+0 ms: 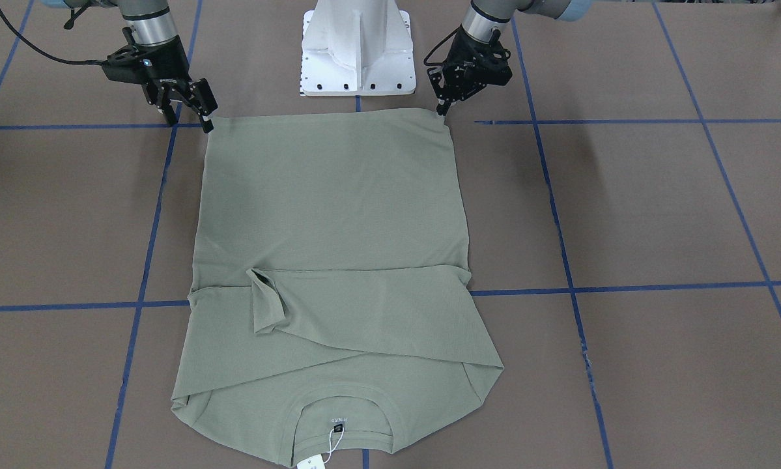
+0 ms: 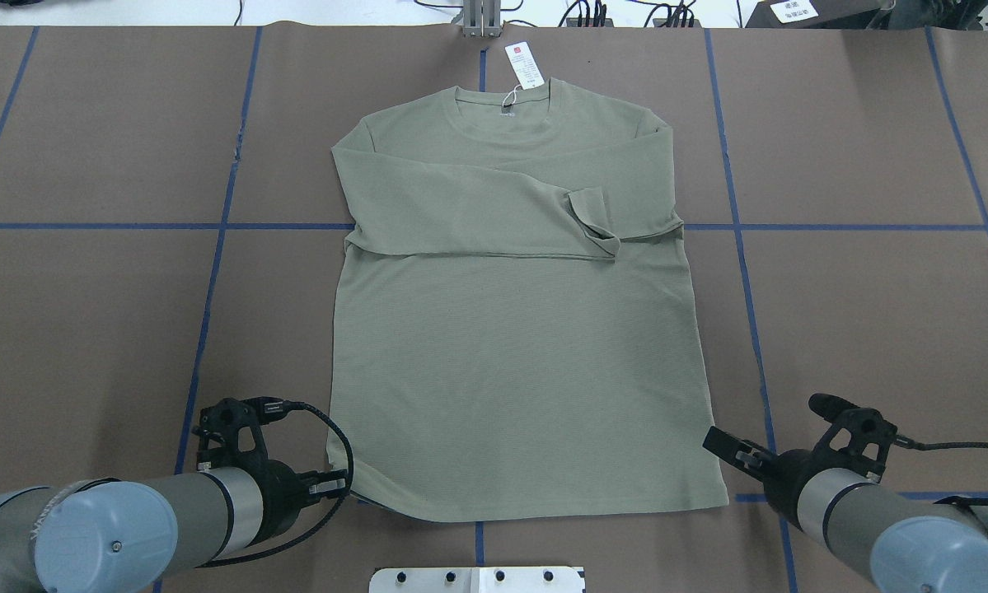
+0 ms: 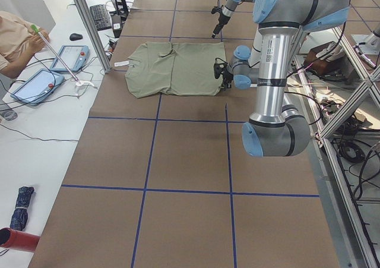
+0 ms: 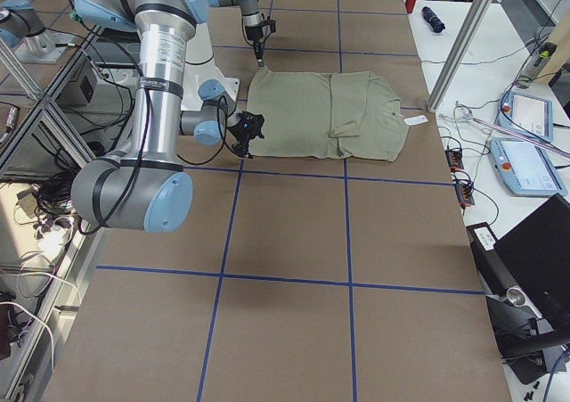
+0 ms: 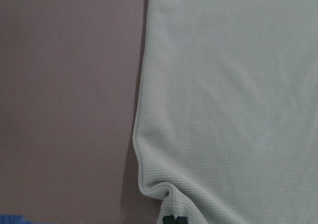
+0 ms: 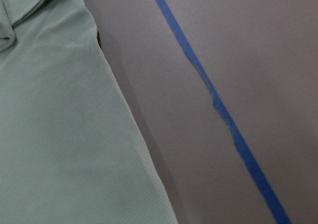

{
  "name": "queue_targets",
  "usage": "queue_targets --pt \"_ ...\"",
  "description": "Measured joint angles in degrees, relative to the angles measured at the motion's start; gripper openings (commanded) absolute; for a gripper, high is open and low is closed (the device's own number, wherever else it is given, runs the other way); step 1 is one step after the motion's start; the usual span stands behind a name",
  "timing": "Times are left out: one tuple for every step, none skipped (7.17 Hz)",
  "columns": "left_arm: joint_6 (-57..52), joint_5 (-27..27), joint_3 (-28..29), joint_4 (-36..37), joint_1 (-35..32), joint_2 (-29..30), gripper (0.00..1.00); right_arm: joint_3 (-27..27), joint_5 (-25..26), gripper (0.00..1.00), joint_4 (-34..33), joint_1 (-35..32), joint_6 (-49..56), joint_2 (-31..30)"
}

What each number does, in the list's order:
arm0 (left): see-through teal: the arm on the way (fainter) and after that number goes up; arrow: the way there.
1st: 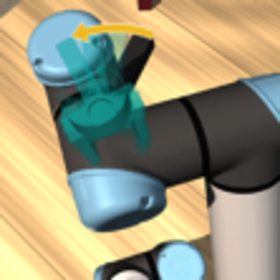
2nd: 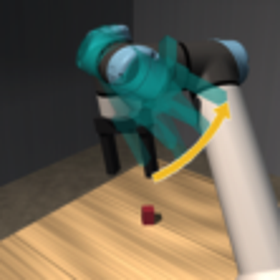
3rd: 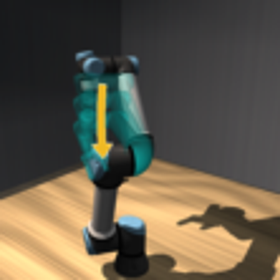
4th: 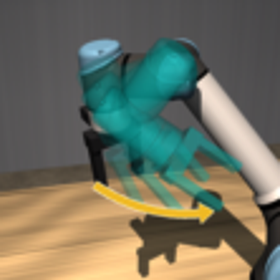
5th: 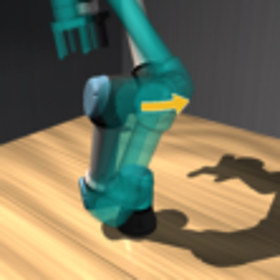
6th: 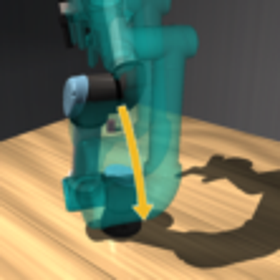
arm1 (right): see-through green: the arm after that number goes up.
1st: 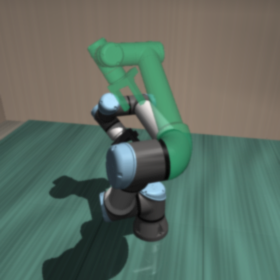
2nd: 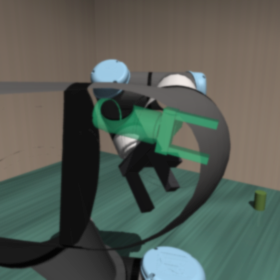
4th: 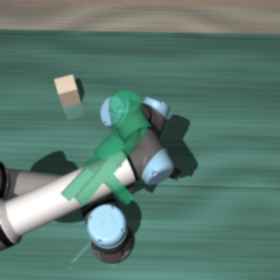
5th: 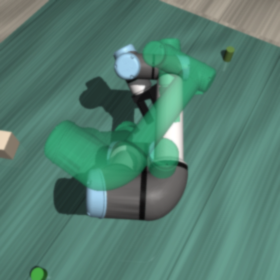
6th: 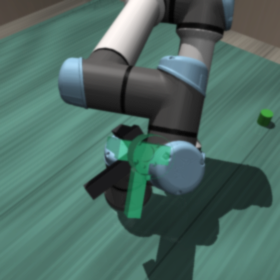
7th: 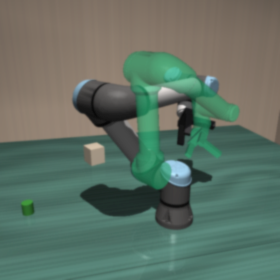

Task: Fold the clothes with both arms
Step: 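Grasp the two hem corners with the left and right grippers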

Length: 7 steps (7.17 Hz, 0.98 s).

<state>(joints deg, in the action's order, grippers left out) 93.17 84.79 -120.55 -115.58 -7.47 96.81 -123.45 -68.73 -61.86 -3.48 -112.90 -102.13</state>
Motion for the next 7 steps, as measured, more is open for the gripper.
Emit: queue_targets --pt "-0.02 -0.03 -0.50 0.00 -0.21 -0.03 0.00 1.64 1.44 0.87 -0.09 1.39 -0.68 2.15" --pt "-0.06 -0.05 -0.71 0.00 -0.39 -0.04 0.00 2.48 2.65 0.84 -0.18 2.80 -0.90 3.26" --pt "-0.08 -0.06 -0.75 0.00 -0.55 -0.04 0.00 2.81 3.65 0.83 -0.32 4.20 -0.98 3.61" --pt "-0.09 -0.06 -0.75 0.00 -0.61 -0.05 0.00 2.90 4.08 0.83 -0.52 5.03 -1.00 3.49" --pt "-0.09 -0.06 -0.75 0.00 -0.62 -0.05 0.00 2.91 4.23 0.83 -1.10 5.45 -1.01 3.17" --pt "-0.09 -0.06 -0.74 0.00 -0.62 -0.05 0.00 2.90 4.28 0.80 -1.96 5.60 -1.01 2.90" --pt "-0.09 -0.07 -0.70 0.00 -0.62 -0.05 0.00 2.88 4.32 0.39 -2.44 5.70 -1.03 2.78"
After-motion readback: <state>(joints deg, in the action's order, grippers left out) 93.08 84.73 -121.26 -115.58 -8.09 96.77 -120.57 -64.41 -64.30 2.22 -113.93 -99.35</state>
